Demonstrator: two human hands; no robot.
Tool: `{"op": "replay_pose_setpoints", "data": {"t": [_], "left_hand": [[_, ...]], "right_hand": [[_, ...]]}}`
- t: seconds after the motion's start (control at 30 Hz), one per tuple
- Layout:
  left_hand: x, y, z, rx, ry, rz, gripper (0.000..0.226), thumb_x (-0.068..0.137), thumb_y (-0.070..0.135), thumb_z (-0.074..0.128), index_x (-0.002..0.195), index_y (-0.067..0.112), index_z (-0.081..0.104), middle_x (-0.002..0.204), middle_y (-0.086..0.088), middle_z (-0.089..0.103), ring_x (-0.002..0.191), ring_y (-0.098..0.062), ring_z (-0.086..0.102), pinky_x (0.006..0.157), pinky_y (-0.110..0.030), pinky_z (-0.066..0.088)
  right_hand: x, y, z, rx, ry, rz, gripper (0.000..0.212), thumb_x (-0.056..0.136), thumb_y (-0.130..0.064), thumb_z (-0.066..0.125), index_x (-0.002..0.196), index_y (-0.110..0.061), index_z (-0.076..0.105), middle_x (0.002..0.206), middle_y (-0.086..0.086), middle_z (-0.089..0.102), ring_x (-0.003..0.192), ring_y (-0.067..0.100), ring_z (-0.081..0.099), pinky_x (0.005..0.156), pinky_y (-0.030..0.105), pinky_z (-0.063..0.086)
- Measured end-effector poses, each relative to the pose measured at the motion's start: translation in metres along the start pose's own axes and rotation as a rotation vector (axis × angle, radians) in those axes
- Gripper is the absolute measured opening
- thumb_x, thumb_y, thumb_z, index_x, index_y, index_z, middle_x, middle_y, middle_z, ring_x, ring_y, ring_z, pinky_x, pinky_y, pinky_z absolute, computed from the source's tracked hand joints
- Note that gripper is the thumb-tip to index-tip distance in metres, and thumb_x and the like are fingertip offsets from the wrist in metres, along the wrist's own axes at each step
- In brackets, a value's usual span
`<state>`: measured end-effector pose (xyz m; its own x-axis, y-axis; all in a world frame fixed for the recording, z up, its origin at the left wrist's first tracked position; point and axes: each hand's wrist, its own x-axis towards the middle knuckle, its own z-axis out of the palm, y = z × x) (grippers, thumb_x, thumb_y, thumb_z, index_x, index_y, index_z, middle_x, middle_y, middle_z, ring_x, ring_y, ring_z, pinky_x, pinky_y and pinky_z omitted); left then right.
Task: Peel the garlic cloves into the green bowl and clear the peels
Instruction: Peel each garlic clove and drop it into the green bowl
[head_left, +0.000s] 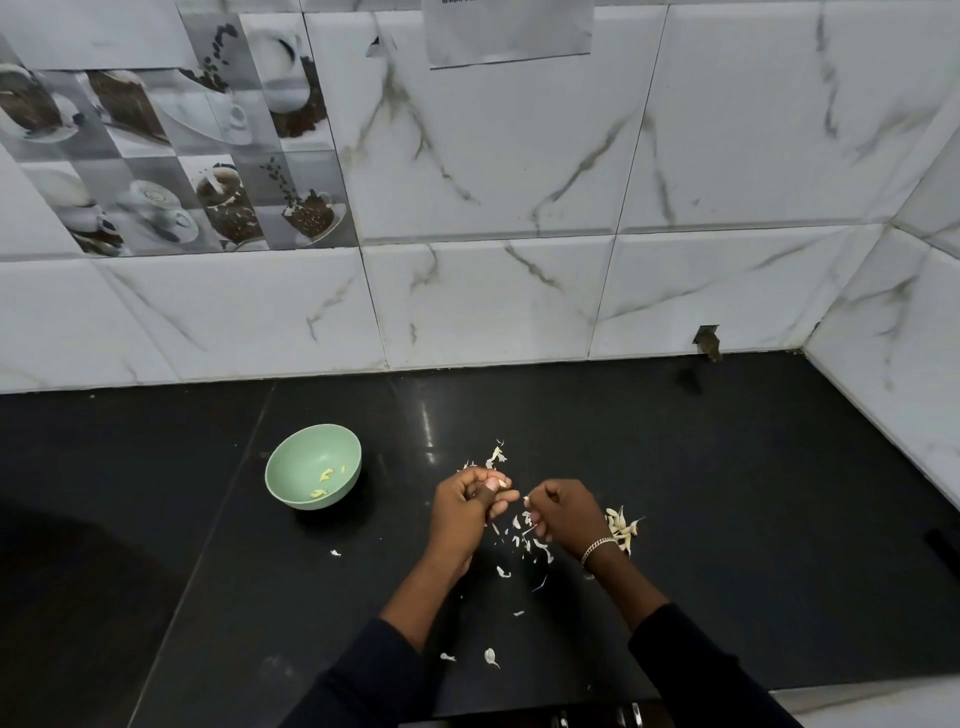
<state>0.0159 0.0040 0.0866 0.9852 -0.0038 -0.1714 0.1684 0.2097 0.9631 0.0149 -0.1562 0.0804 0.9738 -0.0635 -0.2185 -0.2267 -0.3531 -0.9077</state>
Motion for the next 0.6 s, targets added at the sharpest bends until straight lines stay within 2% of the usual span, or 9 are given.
{"op": "replay_pose_setpoints", "data": {"t": [0.13,0.23,0.3,0.4,0.53,0.6], "left_hand": [[-0.001,-0.001,-0.002,-0.052,-0.018,-0.028,0.013,0.099,-0.003,0.055,0.1,-0.007,0.066,0.091,-0.022,0.075,0.09,-0.034,0.075,0.073,-0.025,0.061],[-0.001,-0.003,-0.001,-0.059,-0.004,-0.034,0.011,0.098,-0.003,0.058,0.099,-0.005,0.068,0.085,-0.02,0.075,0.089,-0.036,0.075,0.074,-0.027,0.062],[-0.002,-0.003,-0.002,-0.059,0.004,-0.041,0.01,0.097,-0.004,0.06,0.1,-0.004,0.069,0.084,-0.019,0.075,0.087,-0.036,0.075,0.074,-0.027,0.062],[-0.002,-0.002,-0.003,-0.044,0.021,-0.047,0.012,0.093,-0.005,0.063,0.102,-0.003,0.071,0.088,-0.022,0.075,0.086,-0.032,0.076,0.075,-0.025,0.062],[-0.003,-0.002,-0.004,0.026,0.005,-0.027,0.017,0.09,-0.009,0.065,0.104,-0.003,0.073,0.088,-0.022,0.076,0.08,-0.024,0.076,0.071,-0.02,0.059],[-0.003,-0.002,-0.003,0.07,-0.019,-0.019,0.018,0.09,-0.008,0.065,0.106,-0.004,0.073,0.088,-0.02,0.077,0.077,-0.023,0.076,0.07,-0.021,0.059]], "right_hand": [[0.004,0.015,0.002,-0.176,0.008,0.04,0.03,0.093,-0.017,0.058,0.064,-0.009,0.062,0.058,0.006,0.066,0.043,0.011,0.059,0.045,0.025,0.049],[0.007,0.023,0.002,-0.307,0.058,0.015,0.016,0.083,-0.015,0.068,0.067,-0.015,0.065,0.058,0.003,0.068,0.047,0.01,0.062,0.055,0.033,0.057],[0.005,0.022,0.001,-0.293,0.086,0.009,0.013,0.083,-0.007,0.062,0.076,-0.016,0.069,0.064,0.002,0.069,0.05,0.013,0.065,0.054,0.034,0.059],[0.0,0.012,0.001,-0.168,0.089,-0.016,0.01,0.09,-0.011,0.064,0.084,-0.014,0.071,0.071,0.008,0.072,0.048,0.014,0.064,0.043,0.026,0.052],[-0.003,-0.004,0.0,-0.076,0.026,-0.156,0.004,0.089,-0.02,0.072,0.088,-0.017,0.074,0.069,0.002,0.073,0.052,0.012,0.065,0.047,0.024,0.05],[-0.004,-0.009,0.002,-0.078,-0.014,-0.19,0.008,0.089,-0.021,0.073,0.093,-0.014,0.074,0.07,0.004,0.073,0.056,0.013,0.067,0.049,0.023,0.052]]}}
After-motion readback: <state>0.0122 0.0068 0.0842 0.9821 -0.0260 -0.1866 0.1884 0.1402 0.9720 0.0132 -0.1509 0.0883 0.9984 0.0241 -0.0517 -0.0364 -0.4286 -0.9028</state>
